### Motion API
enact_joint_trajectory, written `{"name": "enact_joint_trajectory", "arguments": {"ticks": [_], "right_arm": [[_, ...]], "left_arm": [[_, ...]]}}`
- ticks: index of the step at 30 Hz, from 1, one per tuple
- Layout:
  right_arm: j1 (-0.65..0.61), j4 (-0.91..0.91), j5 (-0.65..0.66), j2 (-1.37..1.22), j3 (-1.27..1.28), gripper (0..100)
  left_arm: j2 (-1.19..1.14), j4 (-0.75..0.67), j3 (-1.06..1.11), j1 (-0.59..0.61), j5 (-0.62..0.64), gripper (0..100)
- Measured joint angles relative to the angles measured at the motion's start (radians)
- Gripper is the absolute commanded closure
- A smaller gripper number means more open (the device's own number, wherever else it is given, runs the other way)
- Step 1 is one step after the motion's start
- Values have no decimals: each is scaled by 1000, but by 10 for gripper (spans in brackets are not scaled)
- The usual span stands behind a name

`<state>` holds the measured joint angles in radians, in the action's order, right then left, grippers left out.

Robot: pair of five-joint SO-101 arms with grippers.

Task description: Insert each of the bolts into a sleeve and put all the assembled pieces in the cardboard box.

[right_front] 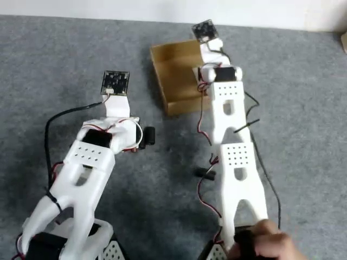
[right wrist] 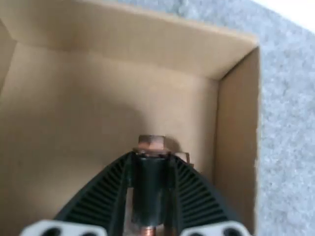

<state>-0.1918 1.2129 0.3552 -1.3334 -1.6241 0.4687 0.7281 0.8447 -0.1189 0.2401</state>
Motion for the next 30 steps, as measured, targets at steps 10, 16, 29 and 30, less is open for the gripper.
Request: {"name": "enact_joint_trajectory", "arguments": {"ticks": [10,16,29,30], "right_arm": [[5,253,2,51,-18,588],[12,448,0,190,-20,599],[-15,529,-44,836,210,599],[-21,529,-32,902,301,599]], "left_arm": [[0,-3,0,0,0,973],[0,-3,0,2,0,973],[0,-57,0,0,0,973],[0,-58,0,0,0,973]]}}
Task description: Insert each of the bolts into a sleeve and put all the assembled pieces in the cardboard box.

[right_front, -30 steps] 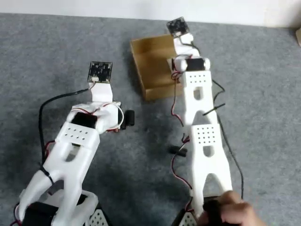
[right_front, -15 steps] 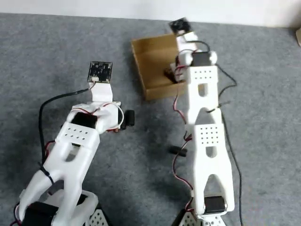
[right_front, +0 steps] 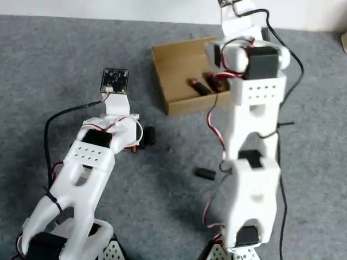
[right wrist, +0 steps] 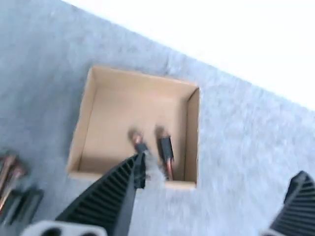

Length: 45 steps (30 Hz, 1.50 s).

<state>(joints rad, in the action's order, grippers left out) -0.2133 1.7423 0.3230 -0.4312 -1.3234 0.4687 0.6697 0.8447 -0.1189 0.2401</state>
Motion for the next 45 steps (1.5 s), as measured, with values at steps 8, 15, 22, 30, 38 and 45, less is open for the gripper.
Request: {"name": "enact_joint_trajectory", "arguments": {"ticks": [8,15,22,30,38,45], "right_arm": [[-98,0,308,651,1019,599],[-130,-137,479,1083,1933,599],[-186,-275,491,1324,2361,599],[-267,-491,491,1341,2461,599],[-270,-738,491,1126,2466,599],[-272,-901,494,902,2466,599]], "left_arm": [[0,-3,0,0,0,973],[0,-3,0,0,0,973],[0,-3,0,0,0,973],[0,-3,0,0,0,973],[0,-3,0,0,0,973],[0,-3,0,0,0,973]]}}
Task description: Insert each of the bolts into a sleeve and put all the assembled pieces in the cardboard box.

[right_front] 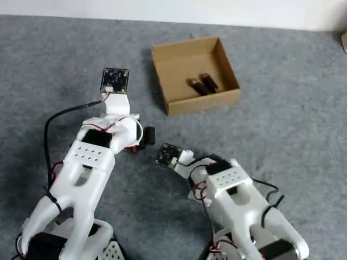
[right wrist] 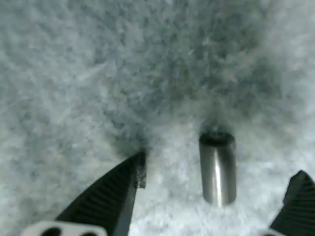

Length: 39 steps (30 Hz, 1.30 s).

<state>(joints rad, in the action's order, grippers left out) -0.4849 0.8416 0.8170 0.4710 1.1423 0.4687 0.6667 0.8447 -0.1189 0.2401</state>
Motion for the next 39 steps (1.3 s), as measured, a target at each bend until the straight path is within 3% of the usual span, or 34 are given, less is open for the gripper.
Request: {"name": "enact_joint_trajectory", "arguments": {"ticks": [11,14,20,33,39], "right_arm": [[60,-41,2,-149,-15,613],[75,-41,2,-166,-17,711],[87,-55,2,-166,-18,998],[117,-84,3,-166,-31,994],[117,40,-29,-110,-107,994]], "left_arm": [[0,0,0,0,0,973],[0,0,0,0,0,973],[0,0,0,0,0,973],[0,0,0,0,0,973],[0,0,0,0,0,973]]}}
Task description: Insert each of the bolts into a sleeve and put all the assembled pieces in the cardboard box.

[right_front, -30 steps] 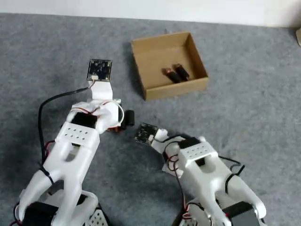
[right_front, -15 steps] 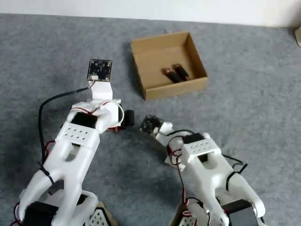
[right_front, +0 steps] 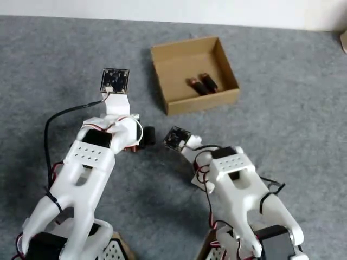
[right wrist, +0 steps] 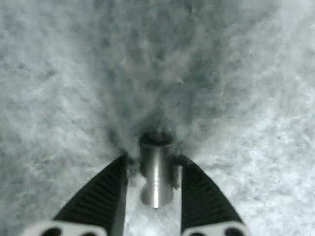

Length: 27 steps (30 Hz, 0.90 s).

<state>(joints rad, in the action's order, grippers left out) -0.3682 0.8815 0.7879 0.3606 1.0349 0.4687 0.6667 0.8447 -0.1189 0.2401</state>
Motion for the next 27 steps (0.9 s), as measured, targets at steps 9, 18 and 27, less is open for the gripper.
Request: {"name": "enact_joint_trajectory", "arguments": {"ticks": [9,18,27], "right_arm": [[-2,209,-6,287,-23,994],[-2,344,-6,517,-21,994],[-2,419,-6,605,-28,994]], "left_arm": [[0,0,0,0,0,973],[0,0,0,0,0,973],[0,0,0,0,0,973]]}}
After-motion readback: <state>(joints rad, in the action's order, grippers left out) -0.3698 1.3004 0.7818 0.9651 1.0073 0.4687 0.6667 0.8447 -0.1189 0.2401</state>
